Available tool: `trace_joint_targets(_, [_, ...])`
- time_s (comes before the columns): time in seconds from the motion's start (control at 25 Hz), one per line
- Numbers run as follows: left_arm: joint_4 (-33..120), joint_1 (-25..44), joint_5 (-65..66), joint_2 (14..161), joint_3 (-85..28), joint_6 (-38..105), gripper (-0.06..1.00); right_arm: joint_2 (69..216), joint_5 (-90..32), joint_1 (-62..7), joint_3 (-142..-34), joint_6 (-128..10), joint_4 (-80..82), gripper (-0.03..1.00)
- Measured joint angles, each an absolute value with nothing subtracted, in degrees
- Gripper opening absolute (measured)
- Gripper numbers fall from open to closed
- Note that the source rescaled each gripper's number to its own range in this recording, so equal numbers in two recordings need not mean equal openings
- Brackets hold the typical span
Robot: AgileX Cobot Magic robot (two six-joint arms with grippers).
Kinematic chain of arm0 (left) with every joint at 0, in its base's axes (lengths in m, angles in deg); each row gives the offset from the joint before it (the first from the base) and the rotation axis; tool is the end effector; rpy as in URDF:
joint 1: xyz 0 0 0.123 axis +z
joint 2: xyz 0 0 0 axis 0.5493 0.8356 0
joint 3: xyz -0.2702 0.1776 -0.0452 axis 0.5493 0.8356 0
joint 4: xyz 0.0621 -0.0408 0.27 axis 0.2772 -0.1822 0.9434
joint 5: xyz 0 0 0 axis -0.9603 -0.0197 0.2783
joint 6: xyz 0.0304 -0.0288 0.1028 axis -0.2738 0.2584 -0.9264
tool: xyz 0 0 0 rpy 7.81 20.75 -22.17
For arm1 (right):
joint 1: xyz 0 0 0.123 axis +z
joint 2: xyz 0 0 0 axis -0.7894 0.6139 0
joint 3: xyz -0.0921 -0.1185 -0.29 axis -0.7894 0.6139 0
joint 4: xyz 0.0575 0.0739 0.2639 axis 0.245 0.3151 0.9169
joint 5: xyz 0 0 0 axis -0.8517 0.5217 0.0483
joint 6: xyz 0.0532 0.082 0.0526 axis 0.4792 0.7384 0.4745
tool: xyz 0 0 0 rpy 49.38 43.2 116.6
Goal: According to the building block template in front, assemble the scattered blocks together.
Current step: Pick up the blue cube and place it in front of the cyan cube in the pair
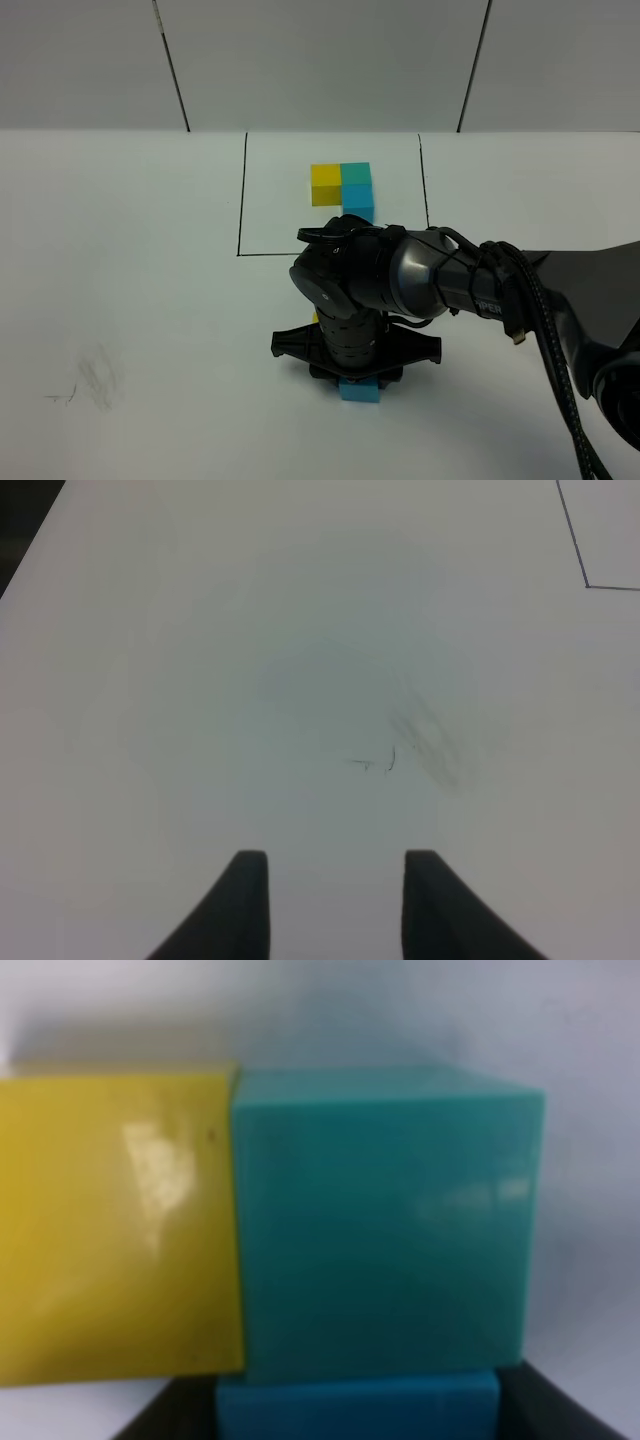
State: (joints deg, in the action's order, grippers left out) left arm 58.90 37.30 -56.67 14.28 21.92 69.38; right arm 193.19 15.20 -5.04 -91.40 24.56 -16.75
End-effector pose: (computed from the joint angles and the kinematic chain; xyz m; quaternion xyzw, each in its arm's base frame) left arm -0.0062 0.0027 0.2830 -0.0450 0.8500 0.0254 0.5242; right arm 0.3206 0.3225 0.1156 0.0654 0.9954 -0.0323 0.0620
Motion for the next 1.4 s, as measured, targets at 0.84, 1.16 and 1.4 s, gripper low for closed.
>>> trace_joint_targets(0.84, [58.9,37.3,-56.7,14.3,21.9,69.4,0.0,192.2,14.8,-5.0,-91.4,23.0,-16.6,0.33])
trace_joint_targets(1.16, [58.9,37.3,-56.7,14.3,21.9,69.4,0.0,189.1,16.6,-5.0,-91.4,21.1,-13.7,0.33])
trace_joint_targets(1.4, [58.9,37.3,-56.7,14.3,21.9,69.4,0.0,181.5,19.8,-5.0,-91.4,18.0,-13.1,0.33])
